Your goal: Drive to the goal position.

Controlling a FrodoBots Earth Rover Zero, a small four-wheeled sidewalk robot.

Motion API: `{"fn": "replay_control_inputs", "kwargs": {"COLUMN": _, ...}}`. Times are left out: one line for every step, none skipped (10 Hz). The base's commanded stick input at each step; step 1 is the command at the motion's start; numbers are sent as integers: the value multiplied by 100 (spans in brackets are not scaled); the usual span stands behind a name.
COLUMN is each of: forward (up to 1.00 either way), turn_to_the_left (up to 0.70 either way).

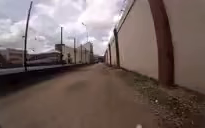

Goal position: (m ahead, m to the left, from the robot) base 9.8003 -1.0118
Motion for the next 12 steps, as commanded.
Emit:
{"fn": "replay_control_inputs", "kwargs": {"forward": 50, "turn_to_the_left": 0}}
{"fn": "replay_control_inputs", "kwargs": {"forward": 50, "turn_to_the_left": 0}}
{"fn": "replay_control_inputs", "kwargs": {"forward": 50, "turn_to_the_left": 0}}
{"fn": "replay_control_inputs", "kwargs": {"forward": 50, "turn_to_the_left": 0}}
{"fn": "replay_control_inputs", "kwargs": {"forward": 50, "turn_to_the_left": 0}}
{"fn": "replay_control_inputs", "kwargs": {"forward": 50, "turn_to_the_left": 0}}
{"fn": "replay_control_inputs", "kwargs": {"forward": 50, "turn_to_the_left": 0}}
{"fn": "replay_control_inputs", "kwargs": {"forward": 50, "turn_to_the_left": 0}}
{"fn": "replay_control_inputs", "kwargs": {"forward": 50, "turn_to_the_left": 0}}
{"fn": "replay_control_inputs", "kwargs": {"forward": 50, "turn_to_the_left": 0}}
{"fn": "replay_control_inputs", "kwargs": {"forward": 50, "turn_to_the_left": 0}}
{"fn": "replay_control_inputs", "kwargs": {"forward": 50, "turn_to_the_left": 0}}
